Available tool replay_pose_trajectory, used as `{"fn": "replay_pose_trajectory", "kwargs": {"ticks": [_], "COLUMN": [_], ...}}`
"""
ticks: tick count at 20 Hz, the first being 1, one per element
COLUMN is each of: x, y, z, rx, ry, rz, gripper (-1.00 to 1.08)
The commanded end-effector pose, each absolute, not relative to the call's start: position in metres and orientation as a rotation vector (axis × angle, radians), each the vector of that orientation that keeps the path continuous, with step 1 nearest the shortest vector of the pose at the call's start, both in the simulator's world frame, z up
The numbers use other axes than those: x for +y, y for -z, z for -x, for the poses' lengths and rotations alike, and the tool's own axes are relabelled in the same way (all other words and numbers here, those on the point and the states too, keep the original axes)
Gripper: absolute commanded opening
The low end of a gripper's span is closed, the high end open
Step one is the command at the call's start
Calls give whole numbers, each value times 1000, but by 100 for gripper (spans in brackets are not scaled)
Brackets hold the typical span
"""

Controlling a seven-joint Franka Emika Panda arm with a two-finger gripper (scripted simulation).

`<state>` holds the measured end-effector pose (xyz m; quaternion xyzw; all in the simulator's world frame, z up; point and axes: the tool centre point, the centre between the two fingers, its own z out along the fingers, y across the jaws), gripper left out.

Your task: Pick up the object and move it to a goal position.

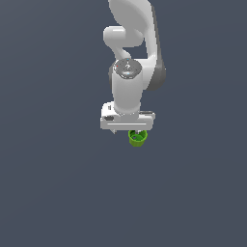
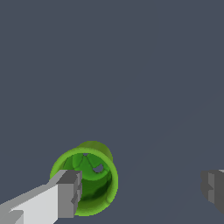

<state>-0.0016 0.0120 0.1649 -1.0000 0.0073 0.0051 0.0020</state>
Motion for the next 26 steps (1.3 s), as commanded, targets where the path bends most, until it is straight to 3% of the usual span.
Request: {"fn": "replay_pose_trajectory", "kwargs": {"ticks": [1,14,26], "x": [12,17,23], "y": [-165,-173,-229], "z": [2,-2,-15], "rx": [23,-61,-259], "ry": [-16,32,289], "rz": [3137,3150,3174], "gripper": [28,28,28]}}
